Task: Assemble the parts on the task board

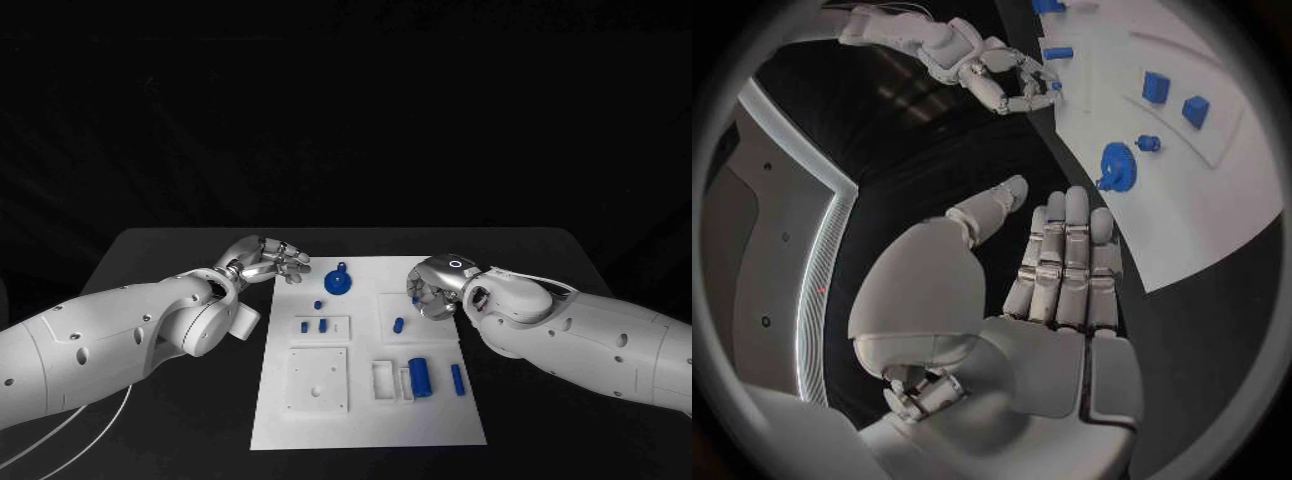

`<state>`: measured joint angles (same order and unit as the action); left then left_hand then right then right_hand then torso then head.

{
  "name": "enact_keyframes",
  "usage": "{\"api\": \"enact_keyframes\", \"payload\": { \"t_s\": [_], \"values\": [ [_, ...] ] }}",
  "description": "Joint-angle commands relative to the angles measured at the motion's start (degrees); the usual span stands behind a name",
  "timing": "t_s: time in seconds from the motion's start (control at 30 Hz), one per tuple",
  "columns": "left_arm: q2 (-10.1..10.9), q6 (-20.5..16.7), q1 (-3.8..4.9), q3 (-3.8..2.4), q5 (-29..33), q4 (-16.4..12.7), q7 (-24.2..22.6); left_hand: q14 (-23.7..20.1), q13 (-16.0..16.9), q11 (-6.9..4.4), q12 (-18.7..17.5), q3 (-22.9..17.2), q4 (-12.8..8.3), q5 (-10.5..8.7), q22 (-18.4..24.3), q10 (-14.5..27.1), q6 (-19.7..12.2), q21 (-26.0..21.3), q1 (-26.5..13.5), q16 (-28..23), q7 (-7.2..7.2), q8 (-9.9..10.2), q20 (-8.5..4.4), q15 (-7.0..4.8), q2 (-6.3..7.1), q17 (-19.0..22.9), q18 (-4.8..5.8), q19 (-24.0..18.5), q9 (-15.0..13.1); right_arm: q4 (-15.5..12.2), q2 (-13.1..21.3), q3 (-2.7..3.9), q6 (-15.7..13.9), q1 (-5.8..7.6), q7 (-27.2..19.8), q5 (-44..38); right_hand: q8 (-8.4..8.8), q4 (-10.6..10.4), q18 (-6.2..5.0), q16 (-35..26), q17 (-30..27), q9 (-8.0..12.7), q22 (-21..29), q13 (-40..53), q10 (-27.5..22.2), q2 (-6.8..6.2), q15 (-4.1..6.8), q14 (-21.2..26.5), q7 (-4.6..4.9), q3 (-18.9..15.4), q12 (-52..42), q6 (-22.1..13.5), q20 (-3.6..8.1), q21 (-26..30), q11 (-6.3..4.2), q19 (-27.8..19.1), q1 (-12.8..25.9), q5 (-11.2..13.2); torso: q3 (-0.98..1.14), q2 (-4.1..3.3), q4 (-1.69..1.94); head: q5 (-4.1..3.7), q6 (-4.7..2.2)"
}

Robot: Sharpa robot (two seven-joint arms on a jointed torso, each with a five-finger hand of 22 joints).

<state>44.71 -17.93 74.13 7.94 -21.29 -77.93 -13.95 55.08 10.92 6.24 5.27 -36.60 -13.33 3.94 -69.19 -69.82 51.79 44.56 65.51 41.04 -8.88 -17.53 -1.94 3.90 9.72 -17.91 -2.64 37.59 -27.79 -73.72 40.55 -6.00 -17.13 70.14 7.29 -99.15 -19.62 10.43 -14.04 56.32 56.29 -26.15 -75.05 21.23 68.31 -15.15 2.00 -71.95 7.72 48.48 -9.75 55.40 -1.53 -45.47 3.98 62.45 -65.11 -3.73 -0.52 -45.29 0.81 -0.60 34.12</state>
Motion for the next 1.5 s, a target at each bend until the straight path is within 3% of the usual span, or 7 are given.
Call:
{"api": "enact_keyframes", "payload": {
  "t_s": [0.03,0.5,0.83,1.5],
  "values": [
    [0.0,0.9,0.07,-0.06,0.6,-0.1,-0.7,0.2,-0.1,-0.02,-0.1,0.3,0.0,0.34,0.0,-0.2,-0.4,-0.2,0.0,-0.2,0.17,-0.4,0.32,0.21,-0.56,-0.1,-0.10,-0.1,0.0,0.0,-0.2,-0.13,0.8,-0.27,-0.1,-0.5,-0.36,0.0,-0.96,0.2,-0.1,-0.1,-1.1,0.1,0.6,0.51,0.48,0.0,-0.14,0.3,-0.2,0.6,0.12,-0.2,-0.08,0.3,0.1,0.4,-0.03,0.00,0.01,-0.02,0.07],
    [0.0,0.9,0.15,-0.06,0.6,0.0,-0.5,0.7,-0.1,-0.03,-0.1,0.3,-0.1,0.32,-0.1,-0.2,-0.4,-0.3,0.1,-0.4,0.22,-0.5,0.28,0.10,-0.57,-0.3,-0.14,-0.1,0.0,0.4,-0.9,-0.22,0.9,-0.68,0.3,-1.1,-0.67,0.6,-0.96,0.5,0.0,-0.3,-1.1,0.3,1.5,1.01,0.82,-0.3,-0.52,0.5,-0.3,1.4,0.36,-0.6,-0.44,0.5,0.0,0.2,-0.06,0.03,-0.01,-0.09,0.28],
    [0.1,0.9,0.20,-0.06,0.6,0.3,-0.5,0.7,-0.2,-0.02,-0.2,0.3,-0.2,0.34,-0.1,-0.2,-0.4,-0.3,0.2,-0.5,0.23,-0.5,0.27,0.09,-0.58,-0.4,-0.15,-0.1,0.0,0.2,-0.8,-0.23,-1.2,-0.74,1.4,-3.0,-1.65,2.9,-0.96,1.4,0.4,-0.8,-1.2,1.0,4.2,3.07,1.91,-1.7,-1.51,1.9,-1.0,3.9,1.04,-1.9,-1.54,1.7,-1.4,-0.2,-0.06,0.05,0.03,-0.09,0.44],
    [-0.1,0.7,0.20,-0.07,0.8,1.1,-0.7,0.9,-0.2,-0.01,-0.2,0.3,-0.2,0.38,-0.2,-0.3,-0.4,-0.3,0.3,-0.7,0.25,-0.5,0.25,0.05,-0.70,-0.6,-0.14,0.0,0.0,-1.4,0.3,-0.13,-6.3,-0.78,2.1,-2.7,-1.94,3.2,-0.96,1.7,0.5,-1.2,-1.1,1.4,5.5,2.91,2.41,-2.7,-1.97,3.0,-1.1,5.1,1.57,-2.8,-2.03,2.6,-1.1,0.6,0.01,0.07,-0.03,-0.01,0.28]
  ]
}}
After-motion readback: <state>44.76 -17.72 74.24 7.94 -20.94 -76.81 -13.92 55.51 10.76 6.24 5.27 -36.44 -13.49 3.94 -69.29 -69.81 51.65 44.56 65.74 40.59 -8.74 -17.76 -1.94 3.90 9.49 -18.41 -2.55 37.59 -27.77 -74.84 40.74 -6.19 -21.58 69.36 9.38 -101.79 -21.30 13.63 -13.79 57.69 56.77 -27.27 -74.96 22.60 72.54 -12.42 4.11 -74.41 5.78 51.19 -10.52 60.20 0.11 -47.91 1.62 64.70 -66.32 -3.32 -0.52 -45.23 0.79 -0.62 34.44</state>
